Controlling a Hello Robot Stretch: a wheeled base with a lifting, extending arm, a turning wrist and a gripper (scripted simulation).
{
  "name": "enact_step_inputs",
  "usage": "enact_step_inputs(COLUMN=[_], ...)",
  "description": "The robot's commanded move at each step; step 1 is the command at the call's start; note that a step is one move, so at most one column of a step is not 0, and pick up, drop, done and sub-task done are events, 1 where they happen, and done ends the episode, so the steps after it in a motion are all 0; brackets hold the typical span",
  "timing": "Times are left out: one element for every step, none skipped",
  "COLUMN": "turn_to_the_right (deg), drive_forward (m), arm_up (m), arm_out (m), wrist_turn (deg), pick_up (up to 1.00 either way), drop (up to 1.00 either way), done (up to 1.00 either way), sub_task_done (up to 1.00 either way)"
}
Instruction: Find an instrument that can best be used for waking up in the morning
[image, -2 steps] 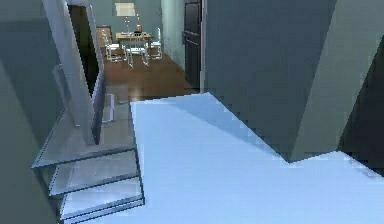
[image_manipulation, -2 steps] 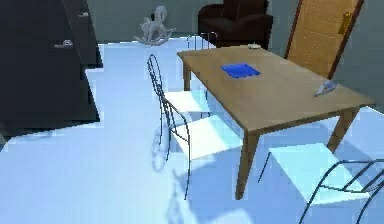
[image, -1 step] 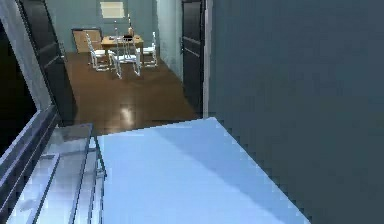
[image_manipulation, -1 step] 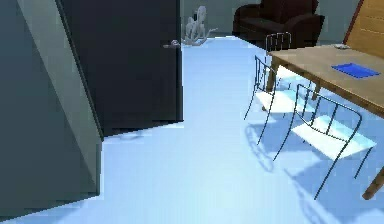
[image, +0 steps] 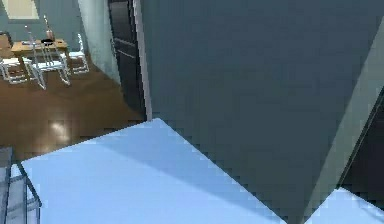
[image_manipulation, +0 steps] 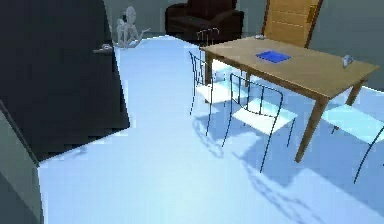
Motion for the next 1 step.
enact_step_inputs(turn_to_the_right=[0.0], drive_forward=[0.1], arm_up=[0.0], arm_out=[0.0], wrist_turn=[0.0], pick_up=[0.0], drop=[0.0], done=[0.0], sub_task_done=[0.0])
